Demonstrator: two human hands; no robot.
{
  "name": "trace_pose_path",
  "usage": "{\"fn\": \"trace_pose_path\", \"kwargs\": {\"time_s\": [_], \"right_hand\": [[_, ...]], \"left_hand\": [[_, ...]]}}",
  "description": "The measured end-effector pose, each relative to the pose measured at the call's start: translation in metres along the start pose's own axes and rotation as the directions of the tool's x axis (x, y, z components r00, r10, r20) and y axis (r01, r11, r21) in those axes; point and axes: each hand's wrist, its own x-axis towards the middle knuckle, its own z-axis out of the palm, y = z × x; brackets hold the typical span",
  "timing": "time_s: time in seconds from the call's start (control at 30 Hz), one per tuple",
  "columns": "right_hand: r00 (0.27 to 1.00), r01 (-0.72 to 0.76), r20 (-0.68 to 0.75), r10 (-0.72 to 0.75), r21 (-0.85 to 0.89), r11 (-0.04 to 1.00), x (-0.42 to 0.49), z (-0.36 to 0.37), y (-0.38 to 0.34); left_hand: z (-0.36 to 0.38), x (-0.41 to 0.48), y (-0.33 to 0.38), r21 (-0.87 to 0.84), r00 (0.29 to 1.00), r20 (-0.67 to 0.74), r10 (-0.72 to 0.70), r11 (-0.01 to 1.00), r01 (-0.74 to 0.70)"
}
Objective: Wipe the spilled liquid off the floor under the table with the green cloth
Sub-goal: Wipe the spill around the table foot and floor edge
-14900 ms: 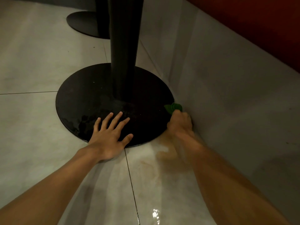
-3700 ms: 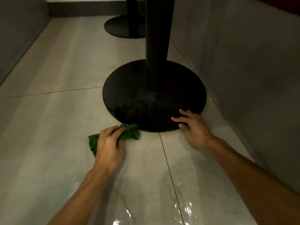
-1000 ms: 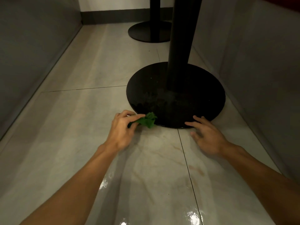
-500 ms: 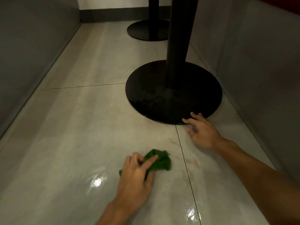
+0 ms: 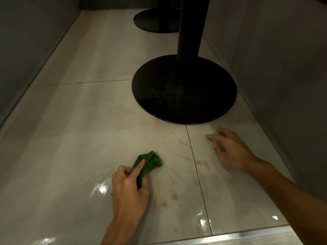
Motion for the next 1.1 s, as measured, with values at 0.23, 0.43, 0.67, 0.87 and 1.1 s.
{"fn": "trace_pose_path", "kwargs": {"time_s": [0.23, 0.43, 0.67, 0.87, 1.1], "right_hand": [[1.000, -0.018, 0.000, 0.018, 0.037, 0.999, -0.004, 0.005, -0.001], [0.999, -0.034, 0.035, 0.027, 0.214, 0.976, -0.016, -0.010, 0.001], [0.993, -0.083, -0.075, 0.095, 0.160, 0.984, -0.062, -0.014, 0.039], [0.988, -0.110, -0.097, 0.117, 0.078, 0.991, -0.083, 0.002, 0.041], [0.976, -0.137, -0.153, 0.154, 0.116, 0.984, -0.085, 0.004, 0.034]], "left_hand": [[0.039, -0.092, 0.067, -0.114, 0.960, 0.277, 0.042, 0.993, -0.011], [0.052, -0.096, 0.096, -0.244, 0.907, 0.419, 0.045, 0.967, 0.065], [0.023, 0.029, 0.070, -0.357, 0.979, 0.175, -0.106, 0.920, 0.163], [0.058, 0.119, 0.043, 0.064, 0.963, 0.203, 0.176, 0.979, -0.193], [0.080, 0.068, 0.065, -0.105, 0.812, 0.401, 0.423, 0.902, -0.418]]}}
